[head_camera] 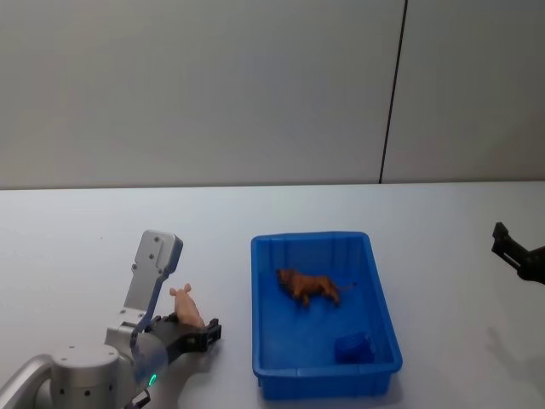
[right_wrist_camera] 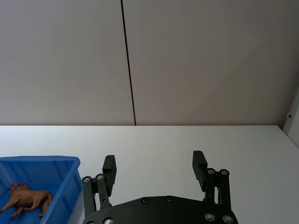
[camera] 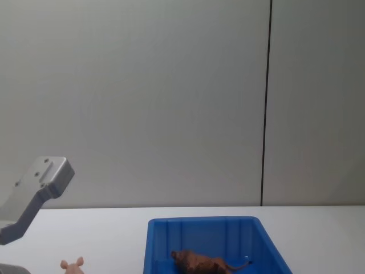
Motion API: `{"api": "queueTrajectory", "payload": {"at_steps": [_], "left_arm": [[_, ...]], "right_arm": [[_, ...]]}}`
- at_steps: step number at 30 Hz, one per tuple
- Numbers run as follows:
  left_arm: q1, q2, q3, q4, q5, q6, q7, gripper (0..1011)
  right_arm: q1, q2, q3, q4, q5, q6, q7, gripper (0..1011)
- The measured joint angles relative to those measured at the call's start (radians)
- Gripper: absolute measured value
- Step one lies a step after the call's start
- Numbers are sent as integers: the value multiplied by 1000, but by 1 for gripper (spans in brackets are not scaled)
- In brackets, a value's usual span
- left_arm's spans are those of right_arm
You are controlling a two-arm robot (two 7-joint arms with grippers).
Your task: Pick up the two dolls from the table and place them into the box.
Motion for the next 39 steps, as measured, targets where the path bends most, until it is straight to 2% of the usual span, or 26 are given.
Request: {"api": "queueTrajectory", "payload": {"at_steps": [2,8,20,30,39], "left_arm": [[-2,-2,0,4,1,-1,2,737],[-6,-6,-1,11,1,-2,4,705],[-6,-7,-2,13,5,-13,1,702],[3,4,-9,-23,14,-79,-35,701],[2,19,-22,-80,23,-145,-97,699]], "right_arm": [[0,0,0,0,0,0,0,1005],[0,0,0,0,0,0,0,1005],[0,0,0,0,0,0,0,1005],[0,0,0,0,0,0,0,1005],[0,0,0,0,0,0,0,1005]]}}
